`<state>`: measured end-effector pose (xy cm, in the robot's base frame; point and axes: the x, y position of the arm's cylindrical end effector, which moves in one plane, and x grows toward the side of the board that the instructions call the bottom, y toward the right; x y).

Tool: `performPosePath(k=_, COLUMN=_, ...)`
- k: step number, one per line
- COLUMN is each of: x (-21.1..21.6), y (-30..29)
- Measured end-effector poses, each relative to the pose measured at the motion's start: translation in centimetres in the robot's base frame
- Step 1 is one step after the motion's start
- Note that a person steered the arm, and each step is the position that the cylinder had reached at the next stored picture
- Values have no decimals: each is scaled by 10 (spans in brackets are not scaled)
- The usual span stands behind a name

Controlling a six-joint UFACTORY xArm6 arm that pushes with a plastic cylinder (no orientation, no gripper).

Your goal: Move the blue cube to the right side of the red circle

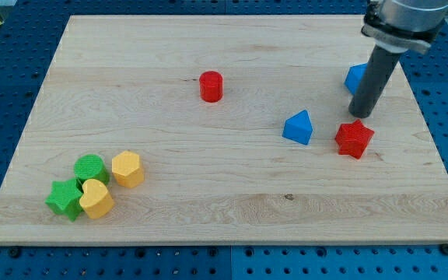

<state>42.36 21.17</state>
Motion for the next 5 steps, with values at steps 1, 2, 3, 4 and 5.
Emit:
performPosePath(k=1, x=-22, y=29)
performPosePath(k=2, x=-38, y=43)
performPosePath(k=3, x=-61, y=52)
performPosePath(k=4, x=-80, y=51)
performPosePath(k=5, x=-82, y=46)
